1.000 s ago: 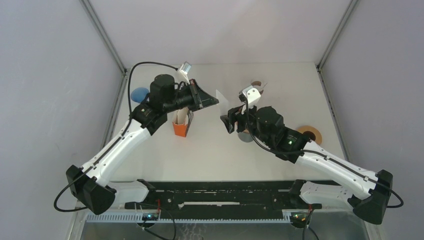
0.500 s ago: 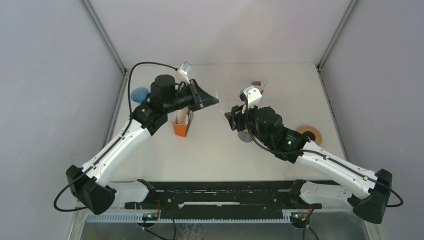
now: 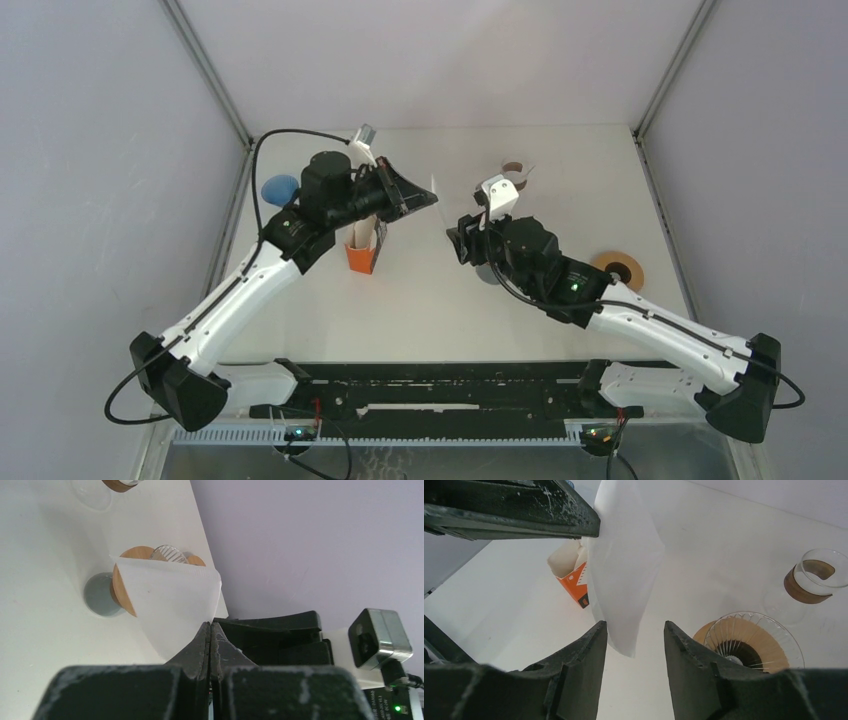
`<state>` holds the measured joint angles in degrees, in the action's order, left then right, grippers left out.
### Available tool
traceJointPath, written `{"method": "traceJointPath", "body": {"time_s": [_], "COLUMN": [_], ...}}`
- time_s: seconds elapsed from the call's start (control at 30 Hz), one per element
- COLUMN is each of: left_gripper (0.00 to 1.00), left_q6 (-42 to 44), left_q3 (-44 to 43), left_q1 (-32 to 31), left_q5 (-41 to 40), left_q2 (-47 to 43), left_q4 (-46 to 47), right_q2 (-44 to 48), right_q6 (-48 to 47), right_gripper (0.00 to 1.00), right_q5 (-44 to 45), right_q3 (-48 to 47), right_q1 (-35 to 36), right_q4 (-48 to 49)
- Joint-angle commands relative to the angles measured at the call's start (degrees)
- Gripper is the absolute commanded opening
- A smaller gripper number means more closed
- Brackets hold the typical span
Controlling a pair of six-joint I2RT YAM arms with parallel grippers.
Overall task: Place the coffee filter in the dripper
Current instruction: Pass from the left arm to the right
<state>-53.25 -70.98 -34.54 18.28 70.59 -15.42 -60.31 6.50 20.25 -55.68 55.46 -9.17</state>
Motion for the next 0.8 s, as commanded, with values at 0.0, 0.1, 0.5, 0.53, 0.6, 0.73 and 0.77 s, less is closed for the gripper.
{"method": "traceJointPath", "body": {"time_s": [0.0,0.1,0.5,0.53,0.6,0.73,0.77], "left_gripper": [0.0,0.0,0.0,0.0,0.0,0.0,0.0], "left_q6": [-3.9,-4.1,-5.0,-5.0,-5.1,-5.5,-5.6], "left_q3": [1.5,1.8,3.2,3.3,3.4,3.9,3.9], "left_q1": [-0.7,-0.9,-2.5,-2.6,-2.7,-2.8,-2.9], "left_q5": [-2.6,-2.9,-5.8,-6.1,-6.5,-7.6,-7.9], "left_q2": [-2.5,-2.6,-2.6,-2.7,-2.7,-3.2,-3.3], "left_q4": [3.0,2.9,2.9,2.9,2.9,2.9,2.9], "right_q2": [-1.1,-1.6,-1.6,-1.4,-1.3,-1.4,-1.4], "right_q6": [-0.5,-1.0,-1.3,-1.2,-1.0,-1.3,-1.3], "right_gripper": [0.54,0.54,0.56,0.56,0.57,0.58,0.58], "right_q5": [3.4,4.8,5.7,5.5,5.4,3.8,3.2], "right_q3": [-2.3,-2.4,-2.4,-2.3,-2.3,-2.2,-2.0], "right_q1": [1.2,1.5,2.8,2.8,2.9,2.9,2.9], "right_q4": [1.6,1.7,2.1,2.0,1.4,0.6,0.8]}}
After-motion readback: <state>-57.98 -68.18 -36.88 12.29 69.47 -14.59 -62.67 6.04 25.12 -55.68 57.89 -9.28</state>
